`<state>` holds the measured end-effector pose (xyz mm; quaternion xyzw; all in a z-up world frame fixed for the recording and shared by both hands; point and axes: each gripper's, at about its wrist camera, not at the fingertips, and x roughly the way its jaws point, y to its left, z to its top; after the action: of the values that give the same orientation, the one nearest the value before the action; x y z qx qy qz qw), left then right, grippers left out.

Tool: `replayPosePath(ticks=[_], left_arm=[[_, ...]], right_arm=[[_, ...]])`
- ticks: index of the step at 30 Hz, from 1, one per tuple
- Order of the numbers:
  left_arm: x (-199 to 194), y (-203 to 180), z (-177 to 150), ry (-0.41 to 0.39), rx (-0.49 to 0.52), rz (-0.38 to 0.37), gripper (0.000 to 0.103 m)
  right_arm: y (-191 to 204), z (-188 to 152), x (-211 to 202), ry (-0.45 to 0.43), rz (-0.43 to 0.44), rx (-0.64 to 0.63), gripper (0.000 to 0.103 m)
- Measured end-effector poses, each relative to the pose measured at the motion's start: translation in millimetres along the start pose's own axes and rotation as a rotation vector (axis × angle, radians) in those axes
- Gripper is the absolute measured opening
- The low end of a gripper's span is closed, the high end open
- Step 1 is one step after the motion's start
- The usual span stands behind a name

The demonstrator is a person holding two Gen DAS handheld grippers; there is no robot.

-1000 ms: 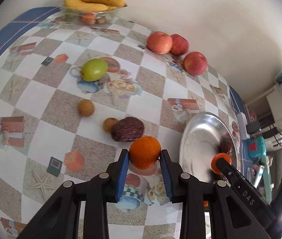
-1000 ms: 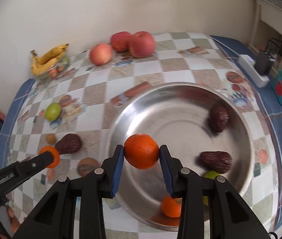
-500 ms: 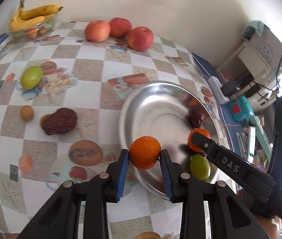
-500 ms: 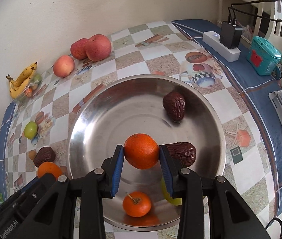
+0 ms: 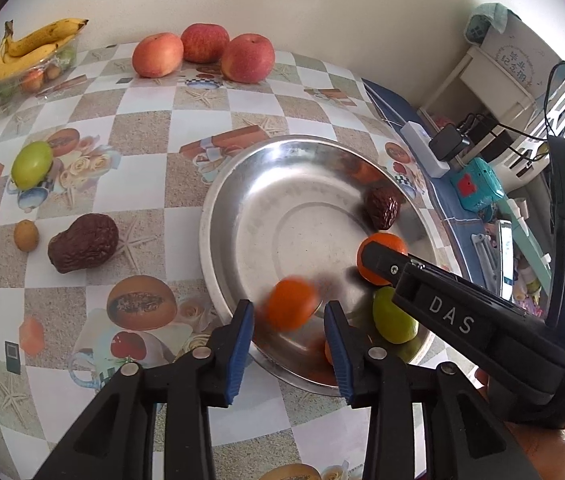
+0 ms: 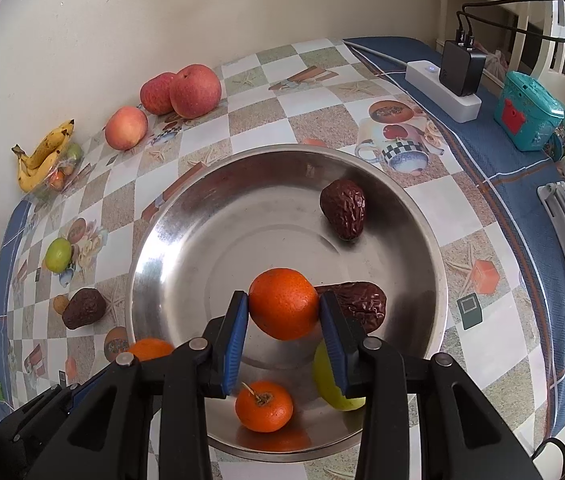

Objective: Organize fruits
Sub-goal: 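Carry both tangerines into the steel bowl and open both grippers, then withdraw both grippers from the bowl toward the remaining fruit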

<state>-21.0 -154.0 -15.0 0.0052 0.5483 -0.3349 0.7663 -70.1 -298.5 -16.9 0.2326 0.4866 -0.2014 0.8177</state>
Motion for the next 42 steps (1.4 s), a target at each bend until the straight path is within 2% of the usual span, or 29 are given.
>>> replayPosePath(ticks=[9, 11, 14, 16, 18, 21, 22, 23, 25, 27, 34, 35, 36, 37, 42], left_arm=[[-0.5, 23.8, 2.4, 0.004, -0.107, 0.008, 0.045], [-0.3, 30.6, 2.6, 0.004, -0.142, 0.007, 0.060], [-1.3, 40.2, 3.5, 0.004, -0.189, 0.010, 0.065], [-2.2, 45.1, 4.1, 0.000, -0.205, 0.016, 0.067], [-1.7, 49.7, 4.4, 0.004, -0.222, 0.030, 0.071], [-0.5, 56.8, 3.4, 0.009, -0.252, 0.071, 0.089], [0.3, 59.8, 2.9, 0.010, -0.263, 0.088, 0.100], [0.4, 63.4, 1.9, 0.007, -0.277, 0.097, 0.103], [1.5, 71.3, -0.1, 0.004, -0.311, 0.104, 0.103], [2.4, 78.5, -1.3, 0.005, -0.346, 0.097, 0.103], [-4.3, 97.8, -3.8, -0.024, -0.454, 0.107, 0.103], [-6.0, 100.4, -3.9, -0.033, -0.463, 0.115, 0.103], [-7.9, 103.3, -3.8, -0.045, -0.472, 0.126, 0.103], [-9.7, 105.8, -3.3, -0.056, -0.474, 0.137, 0.103], [-25.0, 119.3, 2.3, -0.125, -0.446, 0.266, 0.103]], right_arm=[[1.9, -0.8, 3.9, 0.020, -0.003, -0.008, 0.039], [2.1, -1.0, 4.2, 0.021, -0.002, -0.008, 0.039], [2.5, -0.5, 3.9, 0.014, 0.002, -0.010, 0.041], [3.3, 0.1, 1.7, 0.002, 0.002, -0.010, 0.055], [3.9, 0.4, 0.5, -0.004, 0.005, -0.010, 0.055], [5.2, 0.2, 1.6, 0.001, 0.002, -0.017, 0.055], [5.6, 0.4, 2.0, 0.003, -0.001, -0.022, 0.055], [6.3, 0.3, 2.2, 0.003, -0.004, -0.026, 0.056], [8.3, 0.2, 2.6, -0.001, -0.018, -0.043, 0.074], [9.8, 0.0, 2.8, -0.006, -0.026, -0.059, 0.082], [12.8, -1.2, 5.0, -0.008, -0.038, -0.089, 0.084], [13.5, -1.5, 5.2, -0.009, -0.038, -0.094, 0.087], [14.2, -1.6, 5.4, -0.011, -0.038, -0.097, 0.097], [14.7, -1.8, 5.5, -0.014, -0.037, -0.098, 0.099], [18.5, -2.2, 4.3, -0.038, -0.035, -0.109, 0.099]])
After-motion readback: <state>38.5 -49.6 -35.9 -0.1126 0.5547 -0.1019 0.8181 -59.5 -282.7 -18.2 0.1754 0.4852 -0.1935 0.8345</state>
